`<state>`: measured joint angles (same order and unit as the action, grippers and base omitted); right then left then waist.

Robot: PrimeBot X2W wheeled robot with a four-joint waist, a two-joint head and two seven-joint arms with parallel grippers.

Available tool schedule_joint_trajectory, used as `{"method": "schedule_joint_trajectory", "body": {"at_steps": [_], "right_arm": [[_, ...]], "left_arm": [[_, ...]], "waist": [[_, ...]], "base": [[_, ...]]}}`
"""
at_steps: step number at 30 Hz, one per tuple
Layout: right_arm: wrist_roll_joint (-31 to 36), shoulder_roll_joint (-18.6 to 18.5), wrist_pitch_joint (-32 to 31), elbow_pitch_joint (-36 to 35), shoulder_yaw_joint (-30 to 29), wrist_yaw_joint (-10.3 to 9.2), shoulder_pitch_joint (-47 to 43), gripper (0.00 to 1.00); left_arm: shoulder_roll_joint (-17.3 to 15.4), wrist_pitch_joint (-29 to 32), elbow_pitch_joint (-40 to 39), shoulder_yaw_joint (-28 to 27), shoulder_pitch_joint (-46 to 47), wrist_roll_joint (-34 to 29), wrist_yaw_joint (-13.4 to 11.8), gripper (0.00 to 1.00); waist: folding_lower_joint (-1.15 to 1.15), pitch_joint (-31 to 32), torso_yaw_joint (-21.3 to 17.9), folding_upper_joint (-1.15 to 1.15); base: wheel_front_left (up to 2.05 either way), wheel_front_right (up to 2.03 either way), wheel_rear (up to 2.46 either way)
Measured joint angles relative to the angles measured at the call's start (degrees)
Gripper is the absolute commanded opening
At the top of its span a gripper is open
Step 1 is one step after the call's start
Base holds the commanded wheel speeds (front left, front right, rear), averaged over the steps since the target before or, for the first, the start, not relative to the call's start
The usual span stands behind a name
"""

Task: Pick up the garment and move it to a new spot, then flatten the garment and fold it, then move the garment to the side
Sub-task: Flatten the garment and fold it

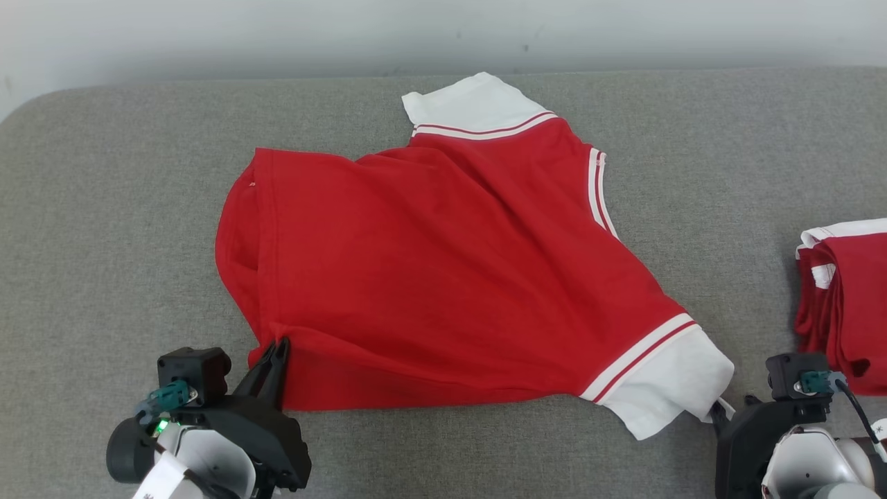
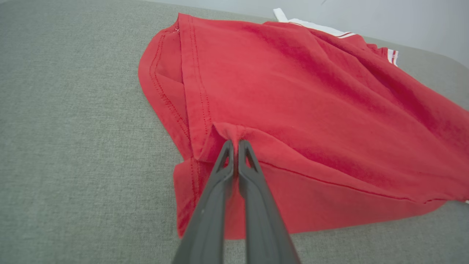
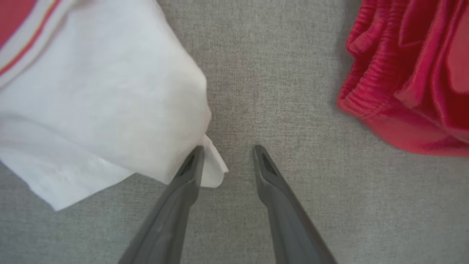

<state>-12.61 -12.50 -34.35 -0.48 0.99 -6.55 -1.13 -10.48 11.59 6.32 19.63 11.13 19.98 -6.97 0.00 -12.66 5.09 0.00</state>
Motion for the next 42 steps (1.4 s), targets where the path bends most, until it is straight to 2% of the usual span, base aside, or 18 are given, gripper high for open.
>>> {"method": "schedule_joint_trajectory", "body": {"at_steps": [3,6,8,17,21,26,32,42], "right_arm": [[-0.5,0.2,-0.4,0.4,0.0,0.00,0.5,0.70],[-0.5,0.5,-0.5,0.6,0.0,0.00,0.5,0.31],[-0.6,0.7,-0.5,0.8,0.1,0.01,0.6,0.00],[-0.6,1.2,-0.3,1.8,0.0,0.01,0.9,0.00],[-2.0,2.2,1.2,1.2,-1.8,-0.01,1.6,0.00],[-10.6,7.9,6.4,-6.3,-6.3,-0.01,4.1,0.00],[-14.5,8.2,12.2,-13.5,-10.8,-0.08,6.5,0.00],[-26.3,9.6,18.7,-26.5,-13.9,1.11,8.5,0.00]], "left_arm": [[0.0,0.0,0.0,0.0,0.0,0.1,0.0,0.00],[0.0,0.0,0.0,0.0,0.0,0.1,0.0,0.00],[0.0,0.0,0.0,0.0,0.0,0.1,0.0,0.00],[0.0,0.4,0.1,0.0,0.0,0.1,0.0,0.00],[0.0,-0.4,0.0,-0.6,0.1,0.2,0.0,0.00],[1.3,-3.9,-4.0,-3.1,1.4,1.6,0.0,0.00],[2.5,-7.9,-9.7,-4.8,2.1,3.6,0.0,0.00],[3.7,-10.2,-21.6,-5.5,0.1,9.0,3.0,0.00]], "waist": [[0.00,-0.1,0.0,0.00],[0.00,-0.1,0.1,0.00],[0.00,-0.1,0.0,0.00],[0.00,0.1,-0.1,0.00],[0.01,0.6,-0.2,0.00],[0.00,1.8,-0.3,0.00],[0.00,4.1,-0.8,0.00],[0.00,8.4,-2.5,0.00]], "base": [[0.00,0.00,0.00],[0.00,0.00,0.00],[0.00,0.00,0.00],[0.00,0.00,0.00],[0.00,0.00,0.00],[0.00,0.00,0.00],[0.00,0.00,0.00],[0.00,0.00,0.00]]}}
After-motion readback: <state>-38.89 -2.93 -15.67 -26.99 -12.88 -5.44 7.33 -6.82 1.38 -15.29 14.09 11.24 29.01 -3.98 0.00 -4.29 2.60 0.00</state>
